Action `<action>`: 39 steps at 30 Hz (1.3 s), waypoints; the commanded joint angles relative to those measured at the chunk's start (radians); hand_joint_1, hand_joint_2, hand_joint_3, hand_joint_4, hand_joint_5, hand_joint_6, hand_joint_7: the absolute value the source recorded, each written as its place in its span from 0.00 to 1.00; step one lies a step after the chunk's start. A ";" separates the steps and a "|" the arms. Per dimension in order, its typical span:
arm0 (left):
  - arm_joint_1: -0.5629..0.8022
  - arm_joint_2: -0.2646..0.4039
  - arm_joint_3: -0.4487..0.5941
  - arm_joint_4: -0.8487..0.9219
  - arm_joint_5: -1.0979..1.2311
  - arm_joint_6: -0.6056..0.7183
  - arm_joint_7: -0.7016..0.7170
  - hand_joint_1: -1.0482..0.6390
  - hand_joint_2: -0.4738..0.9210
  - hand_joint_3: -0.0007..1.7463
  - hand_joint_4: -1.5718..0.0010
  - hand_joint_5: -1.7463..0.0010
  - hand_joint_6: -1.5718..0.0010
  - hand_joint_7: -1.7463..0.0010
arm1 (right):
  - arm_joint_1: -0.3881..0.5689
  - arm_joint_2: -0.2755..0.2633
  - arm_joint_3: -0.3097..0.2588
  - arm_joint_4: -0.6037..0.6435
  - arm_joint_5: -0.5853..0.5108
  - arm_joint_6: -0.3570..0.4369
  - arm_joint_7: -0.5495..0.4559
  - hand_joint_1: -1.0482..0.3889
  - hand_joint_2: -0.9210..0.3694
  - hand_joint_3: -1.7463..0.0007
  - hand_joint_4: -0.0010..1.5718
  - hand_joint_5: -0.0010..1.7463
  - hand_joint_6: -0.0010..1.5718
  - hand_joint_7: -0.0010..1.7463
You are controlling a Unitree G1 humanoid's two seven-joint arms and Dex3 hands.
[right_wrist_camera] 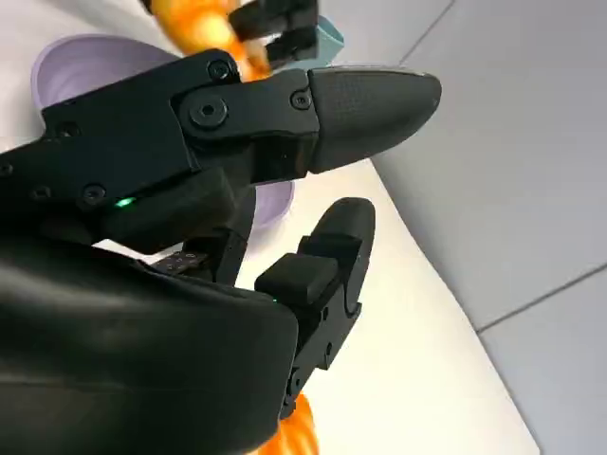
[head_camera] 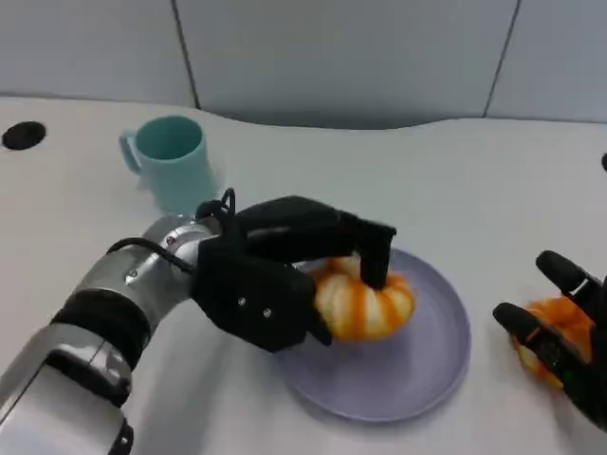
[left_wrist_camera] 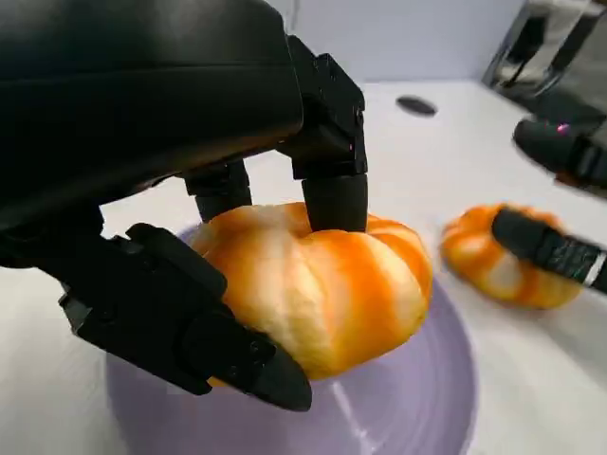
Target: Grasp the bread from the table and place it into the plate.
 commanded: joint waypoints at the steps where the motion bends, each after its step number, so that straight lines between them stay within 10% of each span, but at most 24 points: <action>1: -0.039 -0.018 -0.026 0.018 0.040 0.048 0.016 0.50 1.00 0.21 0.53 0.00 0.64 0.00 | 0.005 -0.005 -0.005 -0.024 -0.002 -0.010 -0.010 0.49 0.00 0.80 0.35 0.50 0.40 0.26; 11: -0.083 0.016 -0.112 0.028 0.172 0.025 0.108 0.38 0.94 0.10 0.71 0.03 0.80 0.01 | 0.002 -0.011 -0.015 -0.013 0.011 -0.008 0.001 0.49 0.00 0.81 0.36 0.50 0.41 0.24; 23: -0.130 0.035 -0.102 0.044 0.101 -0.041 -0.076 0.14 1.00 0.07 0.96 0.61 0.76 0.84 | -0.001 -0.010 -0.014 -0.016 0.007 -0.003 -0.010 0.49 0.00 0.80 0.36 0.49 0.41 0.24; 39: -0.130 0.031 -0.034 0.017 -0.029 -0.095 -0.263 0.11 1.00 0.10 1.00 0.79 0.83 0.97 | -0.001 -0.007 -0.012 -0.008 -0.006 -0.022 -0.002 0.50 0.00 0.79 0.33 0.56 0.45 0.22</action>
